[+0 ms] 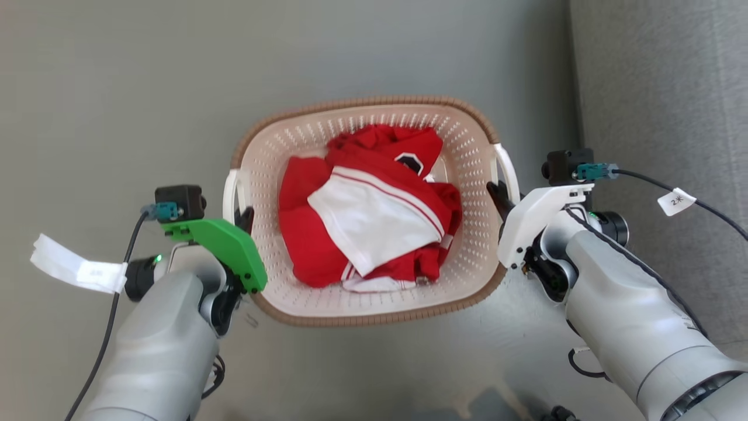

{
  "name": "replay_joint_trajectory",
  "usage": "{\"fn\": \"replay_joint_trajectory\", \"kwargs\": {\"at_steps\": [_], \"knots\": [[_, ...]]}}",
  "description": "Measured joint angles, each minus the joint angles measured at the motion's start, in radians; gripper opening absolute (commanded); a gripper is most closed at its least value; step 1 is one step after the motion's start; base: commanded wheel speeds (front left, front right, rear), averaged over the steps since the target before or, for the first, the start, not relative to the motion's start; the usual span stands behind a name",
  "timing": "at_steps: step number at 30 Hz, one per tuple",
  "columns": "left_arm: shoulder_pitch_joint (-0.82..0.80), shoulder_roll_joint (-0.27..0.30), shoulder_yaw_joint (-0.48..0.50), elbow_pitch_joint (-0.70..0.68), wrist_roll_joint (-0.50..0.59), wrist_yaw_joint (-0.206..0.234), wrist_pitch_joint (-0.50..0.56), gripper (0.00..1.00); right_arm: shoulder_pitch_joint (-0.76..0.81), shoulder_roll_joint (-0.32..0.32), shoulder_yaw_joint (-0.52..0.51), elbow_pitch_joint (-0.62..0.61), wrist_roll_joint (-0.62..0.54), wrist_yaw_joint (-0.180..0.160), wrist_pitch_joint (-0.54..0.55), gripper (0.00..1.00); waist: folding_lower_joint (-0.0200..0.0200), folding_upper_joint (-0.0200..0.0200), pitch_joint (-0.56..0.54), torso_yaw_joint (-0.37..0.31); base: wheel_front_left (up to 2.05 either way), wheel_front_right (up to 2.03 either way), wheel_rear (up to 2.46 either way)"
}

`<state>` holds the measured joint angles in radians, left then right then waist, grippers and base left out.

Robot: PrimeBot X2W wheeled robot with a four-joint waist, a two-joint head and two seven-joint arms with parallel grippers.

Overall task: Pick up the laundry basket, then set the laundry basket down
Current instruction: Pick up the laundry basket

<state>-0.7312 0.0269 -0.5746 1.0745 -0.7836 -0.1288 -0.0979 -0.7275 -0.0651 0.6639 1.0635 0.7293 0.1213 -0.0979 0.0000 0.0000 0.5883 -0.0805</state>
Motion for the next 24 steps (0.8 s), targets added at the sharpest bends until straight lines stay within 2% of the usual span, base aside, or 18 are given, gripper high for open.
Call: {"fn": "replay_joint_trajectory", "kwargs": {"at_steps": [24], "knots": [[0.193,-0.001,-0.066,0.051,-0.120,0.000,0.133,0.00,0.157,0.003,0.132,0.034,0.117,-0.001,0.162,0.00,-0.0001,0.0000,-0.345,-0.001,0.00,0.00,0.00]]}}
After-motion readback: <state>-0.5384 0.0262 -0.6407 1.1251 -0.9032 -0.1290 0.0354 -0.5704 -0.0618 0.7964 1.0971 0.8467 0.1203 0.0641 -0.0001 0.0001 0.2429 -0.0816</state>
